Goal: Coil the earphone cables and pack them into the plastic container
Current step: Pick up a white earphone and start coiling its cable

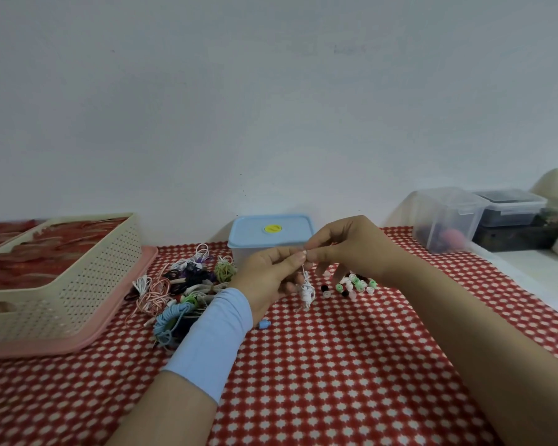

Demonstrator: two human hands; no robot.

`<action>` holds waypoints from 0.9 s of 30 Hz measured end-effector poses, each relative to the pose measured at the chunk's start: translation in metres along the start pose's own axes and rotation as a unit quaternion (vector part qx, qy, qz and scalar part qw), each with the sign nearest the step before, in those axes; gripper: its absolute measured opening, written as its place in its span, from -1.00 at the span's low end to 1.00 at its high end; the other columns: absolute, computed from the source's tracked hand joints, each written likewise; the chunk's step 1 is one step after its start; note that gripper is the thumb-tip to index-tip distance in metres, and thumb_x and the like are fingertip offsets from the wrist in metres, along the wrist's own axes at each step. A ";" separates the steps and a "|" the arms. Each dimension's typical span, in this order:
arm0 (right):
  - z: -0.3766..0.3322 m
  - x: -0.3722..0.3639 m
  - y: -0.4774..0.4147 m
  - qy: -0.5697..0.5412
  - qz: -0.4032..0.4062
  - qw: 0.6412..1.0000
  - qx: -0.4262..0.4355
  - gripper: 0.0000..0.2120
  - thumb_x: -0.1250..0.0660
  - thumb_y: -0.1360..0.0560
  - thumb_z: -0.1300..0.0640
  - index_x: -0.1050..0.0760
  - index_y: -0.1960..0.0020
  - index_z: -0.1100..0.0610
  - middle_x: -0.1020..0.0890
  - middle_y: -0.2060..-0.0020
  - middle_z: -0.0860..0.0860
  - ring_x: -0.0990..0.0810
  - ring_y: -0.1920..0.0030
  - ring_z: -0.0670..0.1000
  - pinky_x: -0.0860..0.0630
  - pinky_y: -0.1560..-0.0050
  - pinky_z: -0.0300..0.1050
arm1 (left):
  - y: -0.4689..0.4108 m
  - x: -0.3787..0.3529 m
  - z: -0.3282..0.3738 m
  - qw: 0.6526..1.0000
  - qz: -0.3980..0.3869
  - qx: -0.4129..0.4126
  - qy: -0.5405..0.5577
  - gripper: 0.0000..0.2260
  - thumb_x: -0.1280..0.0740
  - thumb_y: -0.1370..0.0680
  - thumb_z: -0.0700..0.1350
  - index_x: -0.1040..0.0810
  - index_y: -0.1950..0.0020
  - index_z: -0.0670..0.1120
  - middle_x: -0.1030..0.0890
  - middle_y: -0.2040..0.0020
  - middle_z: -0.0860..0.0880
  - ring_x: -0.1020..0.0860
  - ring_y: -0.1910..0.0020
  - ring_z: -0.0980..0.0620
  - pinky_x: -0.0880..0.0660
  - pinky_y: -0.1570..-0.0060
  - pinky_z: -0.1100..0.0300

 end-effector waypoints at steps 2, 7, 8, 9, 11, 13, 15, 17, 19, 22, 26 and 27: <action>0.000 0.001 0.000 -0.009 0.012 1.000 0.000 -0.89 -0.54 -0.46 0.24 -0.70 0.02 0.19 -0.75 0.22 0.13 -0.73 0.24 0.01 -0.69 0.27 0.01 | 0.000 -0.001 0.001 1.000 0.004 -0.001 0.008 -0.87 -0.33 -0.58 -0.23 -0.61 -0.08 -0.24 -0.63 0.19 -0.12 -0.54 0.37 0.11 -0.50 0.35 0.31; -0.002 0.001 0.000 0.001 0.007 1.000 -0.007 -0.92 -0.54 -0.47 0.16 -0.74 0.05 0.13 -0.76 0.20 0.09 -0.73 0.20 0.04 -0.68 0.20 0.06 | 0.003 -0.002 0.007 0.999 0.016 -0.033 -0.017 -0.93 -0.33 -0.58 -0.25 -0.61 0.00 -0.18 -0.66 0.29 -0.03 -0.57 0.38 0.11 -0.48 0.36 0.30; -0.003 0.002 0.001 0.005 -0.005 1.000 -0.012 -0.90 -0.53 -0.48 0.15 -0.73 0.01 0.11 -0.76 0.17 0.08 -0.74 0.19 0.04 -0.68 0.21 0.03 | 0.004 -0.001 0.008 0.998 0.024 -0.039 -0.041 -0.94 -0.35 -0.57 -0.24 -0.62 -0.01 -0.17 -0.68 0.28 -0.03 -0.57 0.39 0.11 -0.47 0.38 0.30; -0.004 0.005 0.001 0.009 -0.017 1.000 -0.020 -0.86 -0.53 -0.48 0.13 -0.72 -0.04 0.09 -0.76 0.15 0.06 -0.74 0.16 0.04 -0.68 0.23 -0.02 | 0.005 0.000 0.010 0.995 0.032 -0.046 -0.078 -0.94 -0.38 -0.56 -0.22 -0.63 -0.01 -0.16 -0.68 0.26 -0.02 -0.57 0.40 0.13 -0.45 0.39 0.31; -0.002 0.018 0.001 0.028 -0.008 0.999 -0.042 -0.84 -0.50 -0.51 0.12 -0.69 -0.09 0.04 -0.76 0.12 0.02 -0.75 0.16 0.02 -0.64 0.26 -0.11 | 0.004 0.003 0.012 0.979 0.054 -0.070 -0.186 -0.92 -0.47 -0.50 -0.14 -0.66 0.02 -0.10 -0.69 0.24 0.04 -0.60 0.36 0.17 -0.49 0.32 0.34; 0.008 0.033 -0.004 0.110 0.048 0.992 -0.049 -0.91 -0.47 -0.54 0.14 -0.71 -0.01 -0.01 -0.76 0.15 -0.05 -0.72 0.26 -0.10 -0.59 0.31 -0.23 | 0.003 0.007 0.013 0.951 0.058 -0.095 -0.288 -0.91 -0.52 -0.45 -0.07 -0.69 0.08 -0.02 -0.70 0.16 0.09 -0.63 0.18 0.19 -0.52 0.12 0.38; 0.021 0.038 -0.009 0.232 0.073 0.968 -0.060 -0.88 -0.45 -0.55 0.14 -0.71 0.04 -0.07 -0.75 0.11 -0.13 -0.66 0.28 -0.20 -0.58 0.21 -0.29 | 0.004 0.008 0.014 0.938 0.047 -0.097 -0.329 -0.92 -0.51 -0.46 -0.05 -0.68 0.08 0.02 -0.69 0.10 0.09 -0.63 0.06 0.15 -0.54 0.01 0.32; 0.033 0.029 -0.013 0.333 0.041 0.940 -0.069 -0.85 -0.43 -0.56 0.14 -0.71 -0.04 -0.07 -0.73 -0.02 -0.12 -0.65 0.10 -0.17 -0.62 -0.07 -0.15 | 0.004 0.010 0.014 0.932 0.039 -0.094 -0.349 -0.93 -0.50 -0.48 -0.06 -0.66 0.07 0.04 -0.69 0.09 0.07 -0.63 0.06 0.13 -0.57 -0.03 0.21; 0.041 0.019 -0.015 0.411 0.003 0.909 -0.069 -0.80 -0.40 -0.58 0.14 -0.70 -0.13 -0.08 -0.71 -0.11 -0.11 -0.64 -0.05 -0.08 -0.59 -0.23 -0.03 | 0.007 0.009 0.018 0.919 0.023 -0.096 -0.381 -0.92 -0.49 -0.48 -0.05 -0.67 0.04 0.08 -0.69 0.11 0.11 -0.62 0.10 0.21 -0.55 -0.04 0.23; 0.047 0.013 -0.019 0.485 -0.021 0.871 -0.078 -0.76 -0.38 -0.58 0.13 -0.67 -0.19 -0.11 -0.69 -0.16 -0.10 -0.62 -0.10 -0.03 -0.58 -0.23 0.00 | 0.013 0.006 0.026 0.904 -0.041 -0.084 -0.417 -0.91 -0.51 -0.45 -0.01 -0.71 0.05 0.09 -0.70 0.13 0.17 -0.61 0.11 0.27 -0.52 -0.05 0.29; 0.048 0.014 -0.016 0.469 -0.014 0.879 -0.080 -0.81 -0.41 -0.57 0.11 -0.69 -0.14 -0.08 -0.70 -0.08 -0.10 -0.62 -0.03 -0.06 -0.61 -0.16 -0.05 | 0.023 0.000 0.039 0.889 -0.148 -0.056 -0.430 -0.84 -0.50 -0.47 -0.11 -0.71 -0.04 0.07 -0.71 0.04 0.16 -0.64 0.05 0.23 -0.55 -0.08 0.30; 0.047 0.014 -0.015 0.453 -0.007 0.888 -0.075 -0.84 -0.42 -0.56 0.09 -0.69 -0.10 -0.06 -0.70 -0.04 -0.11 -0.62 0.00 -0.07 -0.61 -0.14 -0.07 | 0.024 0.000 0.042 0.897 -0.150 -0.065 -0.412 -0.84 -0.47 -0.50 -0.14 -0.70 -0.05 0.06 -0.72 0.04 0.14 -0.65 0.09 0.20 -0.56 -0.05 0.30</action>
Point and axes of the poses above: each hand's wrist, its own y-axis away from the middle knuckle, its own x-axis out of the back of the hand, z = x × y, the point moved 1 cm from there along -y, towards the middle knuckle
